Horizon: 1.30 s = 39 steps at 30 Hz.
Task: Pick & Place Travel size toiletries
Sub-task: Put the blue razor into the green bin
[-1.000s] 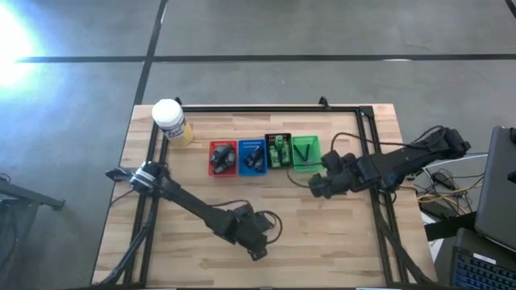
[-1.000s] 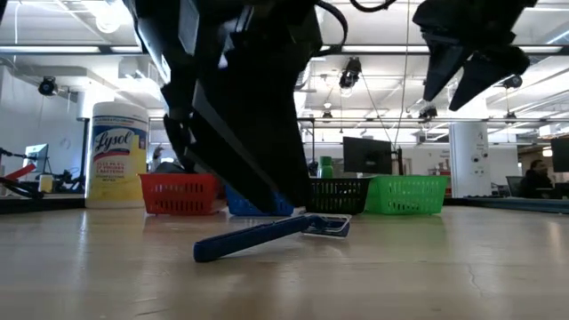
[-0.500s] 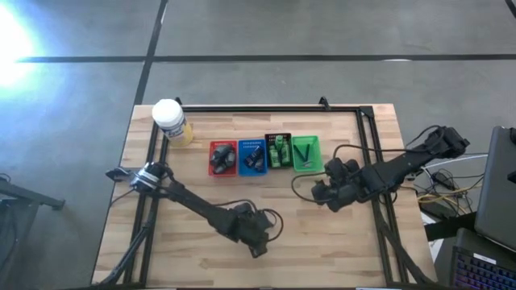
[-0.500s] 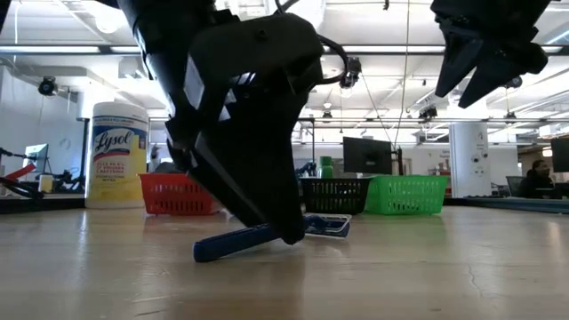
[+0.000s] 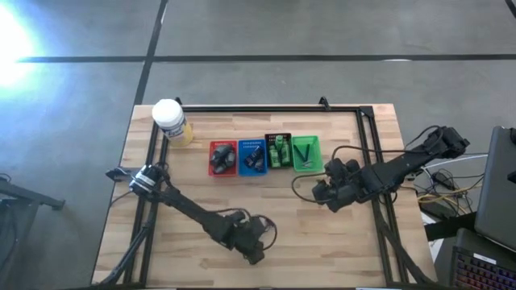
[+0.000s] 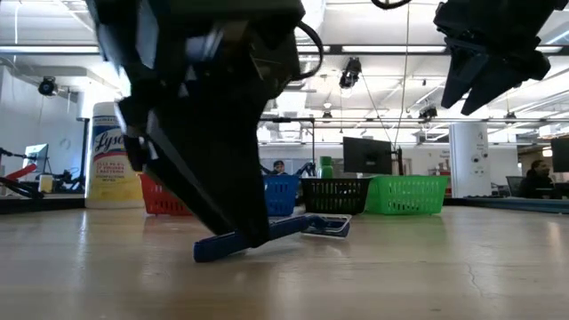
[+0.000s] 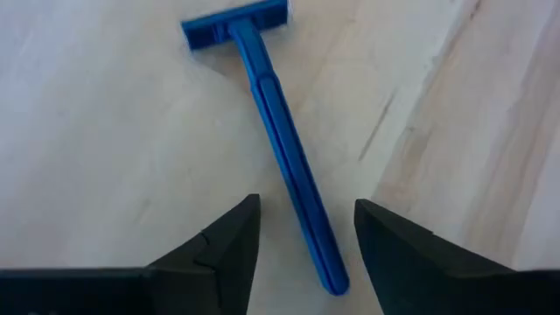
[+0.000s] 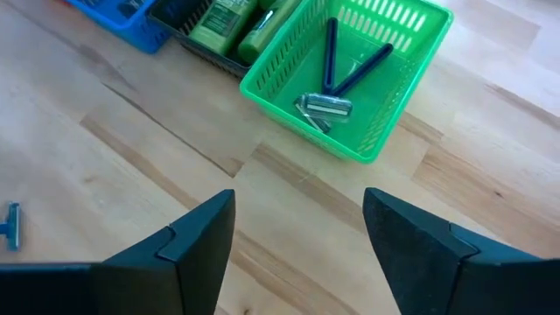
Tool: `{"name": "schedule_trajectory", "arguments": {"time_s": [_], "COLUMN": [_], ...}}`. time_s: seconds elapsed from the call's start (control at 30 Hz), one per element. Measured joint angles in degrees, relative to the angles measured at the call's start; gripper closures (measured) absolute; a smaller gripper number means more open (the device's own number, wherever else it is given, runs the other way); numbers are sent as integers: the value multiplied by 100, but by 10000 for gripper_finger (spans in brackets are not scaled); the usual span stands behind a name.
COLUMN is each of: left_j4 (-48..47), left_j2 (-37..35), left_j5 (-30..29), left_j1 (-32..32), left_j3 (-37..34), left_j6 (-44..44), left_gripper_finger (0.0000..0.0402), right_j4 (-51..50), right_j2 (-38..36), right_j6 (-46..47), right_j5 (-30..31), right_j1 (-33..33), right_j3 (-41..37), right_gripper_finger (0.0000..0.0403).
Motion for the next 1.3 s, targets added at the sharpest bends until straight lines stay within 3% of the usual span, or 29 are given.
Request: {"name": "schedule_trajectory", "arguments": {"time_s": [0.23, 0.67, 1.0, 1.3], "left_j4": [-53, 93, 166, 239], "left_j2": [15, 280, 269, -343], "left_j5": [-659, -1087, -1294, -1558], "left_j1": [-243, -261, -239, -132], "left_j3": [-38, -106, -108, -154], "left_j6": [-280, 126, 464, 330], "left_gripper_finger": [234, 268, 374, 374], "right_j4": [2, 2, 27, 963], "right_j2": [2, 2, 4, -34], "right_j6": [-10, -20, -25, -732], "right_j5": [110, 123, 99, -447], "right_j1": [-2, 0, 0, 189], "right_j3": [-27, -29, -33, -3], "right_gripper_finger": [168, 162, 147, 174]}}
